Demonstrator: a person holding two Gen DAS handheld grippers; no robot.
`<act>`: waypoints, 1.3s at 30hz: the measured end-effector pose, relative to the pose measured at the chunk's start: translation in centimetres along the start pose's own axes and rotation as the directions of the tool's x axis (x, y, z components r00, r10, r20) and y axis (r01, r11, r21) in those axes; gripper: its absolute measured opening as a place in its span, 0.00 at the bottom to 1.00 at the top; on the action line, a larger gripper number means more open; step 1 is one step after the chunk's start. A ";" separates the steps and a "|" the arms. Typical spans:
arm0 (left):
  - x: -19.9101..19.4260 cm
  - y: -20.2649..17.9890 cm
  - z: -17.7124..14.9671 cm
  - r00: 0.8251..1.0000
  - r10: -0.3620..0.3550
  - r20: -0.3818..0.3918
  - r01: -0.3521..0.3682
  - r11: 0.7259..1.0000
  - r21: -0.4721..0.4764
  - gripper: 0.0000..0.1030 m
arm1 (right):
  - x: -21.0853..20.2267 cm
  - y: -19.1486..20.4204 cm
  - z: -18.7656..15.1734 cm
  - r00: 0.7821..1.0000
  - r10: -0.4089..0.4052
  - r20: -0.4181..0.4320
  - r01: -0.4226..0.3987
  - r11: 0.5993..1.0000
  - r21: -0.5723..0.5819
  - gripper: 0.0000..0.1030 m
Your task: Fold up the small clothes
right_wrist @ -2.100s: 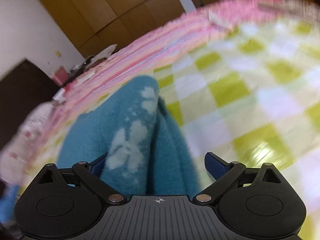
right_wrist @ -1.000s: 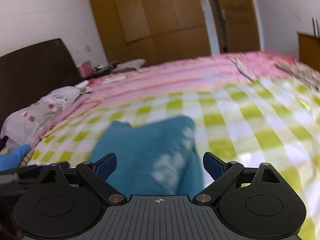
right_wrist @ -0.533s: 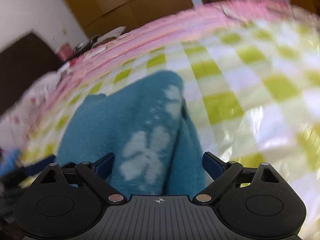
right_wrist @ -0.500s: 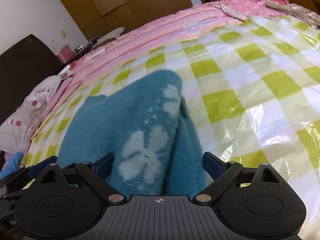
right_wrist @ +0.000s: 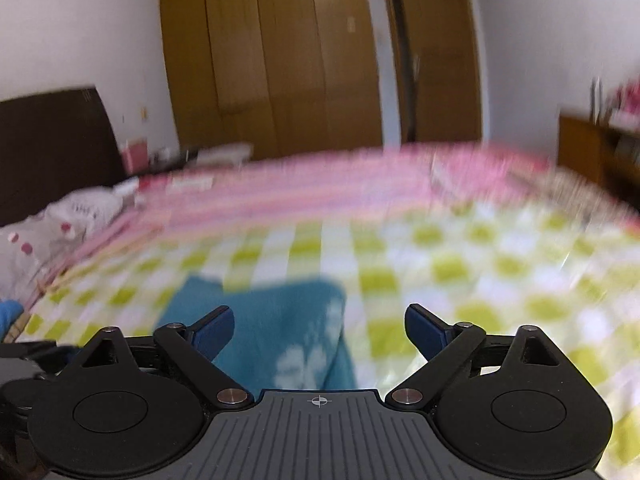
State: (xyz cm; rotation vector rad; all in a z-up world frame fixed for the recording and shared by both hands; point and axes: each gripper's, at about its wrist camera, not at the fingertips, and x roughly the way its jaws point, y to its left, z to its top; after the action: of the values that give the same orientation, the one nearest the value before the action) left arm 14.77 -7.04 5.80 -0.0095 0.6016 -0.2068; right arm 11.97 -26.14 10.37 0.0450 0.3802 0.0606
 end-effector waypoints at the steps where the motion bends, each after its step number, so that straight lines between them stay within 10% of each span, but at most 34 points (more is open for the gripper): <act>1: -0.8 -0.1 0.2 1.000 0.004 0.020 -0.004 1.000 0.006 0.71 | -1.2 0.3 0.0 0.999 -0.015 0.050 0.015 1.000 -0.006 1.00; 22: -6.1 0.0 -2.2 0.995 0.045 0.093 -0.048 0.998 0.030 0.89 | -4.9 2.9 -3.2 0.999 -0.052 -0.018 0.051 0.999 -0.016 1.00; 39: -5.7 -0.6 -6.2 0.999 0.029 -0.022 -0.028 0.999 0.046 0.94 | -6.0 3.4 -8.3 0.984 -0.071 -0.161 0.072 0.997 -0.005 1.00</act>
State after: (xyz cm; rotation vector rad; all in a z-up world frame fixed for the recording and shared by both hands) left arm 6.61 -6.21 3.93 0.0456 0.6192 -0.1931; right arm 3.16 -22.87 5.09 0.0272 0.5428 -0.0071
